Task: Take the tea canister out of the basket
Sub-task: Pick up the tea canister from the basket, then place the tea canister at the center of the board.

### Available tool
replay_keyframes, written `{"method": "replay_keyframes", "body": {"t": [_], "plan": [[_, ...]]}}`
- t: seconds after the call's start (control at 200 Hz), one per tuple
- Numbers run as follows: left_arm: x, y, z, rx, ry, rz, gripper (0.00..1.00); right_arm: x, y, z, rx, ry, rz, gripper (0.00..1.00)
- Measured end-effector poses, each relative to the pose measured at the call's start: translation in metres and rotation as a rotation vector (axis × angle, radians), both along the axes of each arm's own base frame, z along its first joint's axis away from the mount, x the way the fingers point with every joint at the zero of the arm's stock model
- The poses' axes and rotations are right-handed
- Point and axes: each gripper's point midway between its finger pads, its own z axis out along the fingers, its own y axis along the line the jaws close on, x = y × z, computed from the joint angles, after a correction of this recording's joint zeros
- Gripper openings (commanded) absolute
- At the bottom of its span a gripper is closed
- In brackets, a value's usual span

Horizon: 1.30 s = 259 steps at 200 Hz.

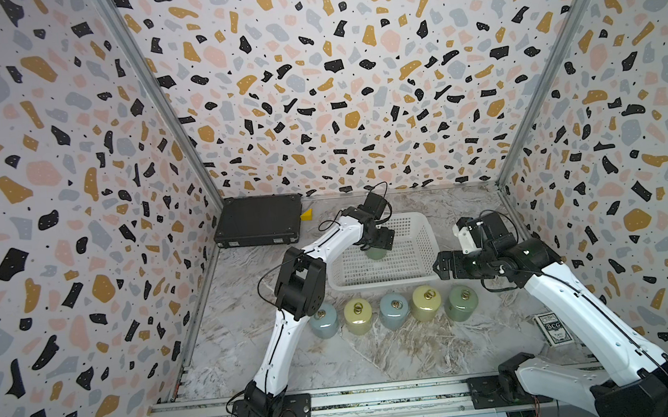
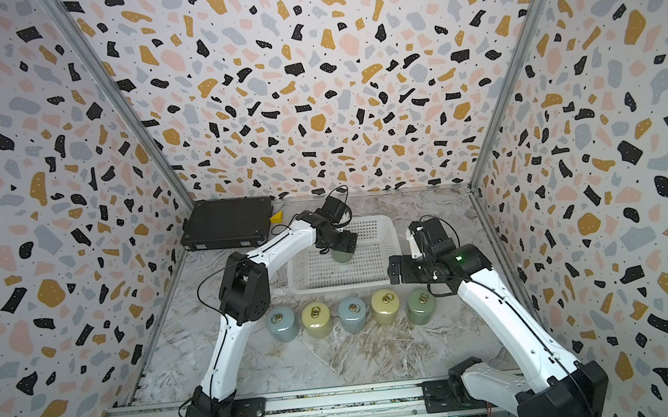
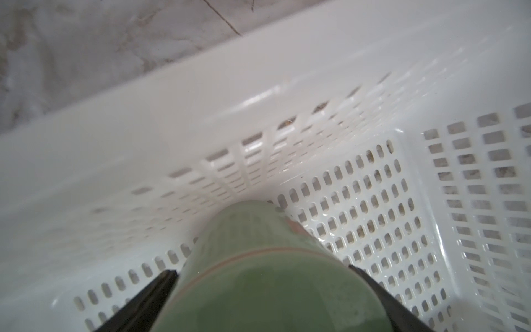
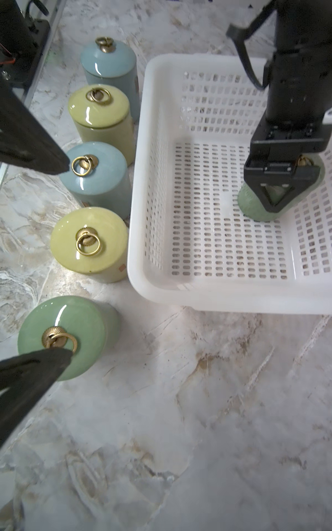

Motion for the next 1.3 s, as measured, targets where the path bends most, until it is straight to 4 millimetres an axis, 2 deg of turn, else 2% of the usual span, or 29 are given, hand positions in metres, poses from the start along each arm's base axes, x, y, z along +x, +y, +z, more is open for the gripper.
{"method": "replay_keyframes", "body": {"t": [0.22,0.295,0.476,0.611,0.811,0.936,1.141,1.297], "plan": [[0.0,0.001,-0.001,0.013,0.003,-0.006,0.85,0.003,0.022,0.012,0.108,-0.042,0.077,0.99],[0.001,0.001,0.0,0.017,0.0,-0.01,0.77,0.004,0.026,0.014,0.129,-0.053,0.09,0.99],[0.001,0.001,0.001,0.018,-0.002,-0.013,0.7,0.006,0.032,0.017,0.157,-0.071,0.107,0.99],[-0.002,0.003,0.003,0.016,0.002,-0.013,0.69,0.008,0.037,0.019,0.185,-0.082,0.122,0.99],[-0.018,0.015,0.012,0.015,0.03,0.005,0.69,0.009,0.047,0.024,0.239,-0.099,0.156,0.99],[-0.029,0.022,0.035,-0.005,0.017,0.016,0.69,0.011,0.054,0.031,0.276,-0.118,0.178,0.99],[-0.051,0.039,0.097,-0.062,-0.056,0.034,0.7,0.011,0.063,0.04,0.321,-0.141,0.214,0.99],[-0.07,0.057,0.138,-0.091,-0.121,0.053,0.71,0.008,0.073,0.038,0.332,-0.126,0.249,0.99]]}}
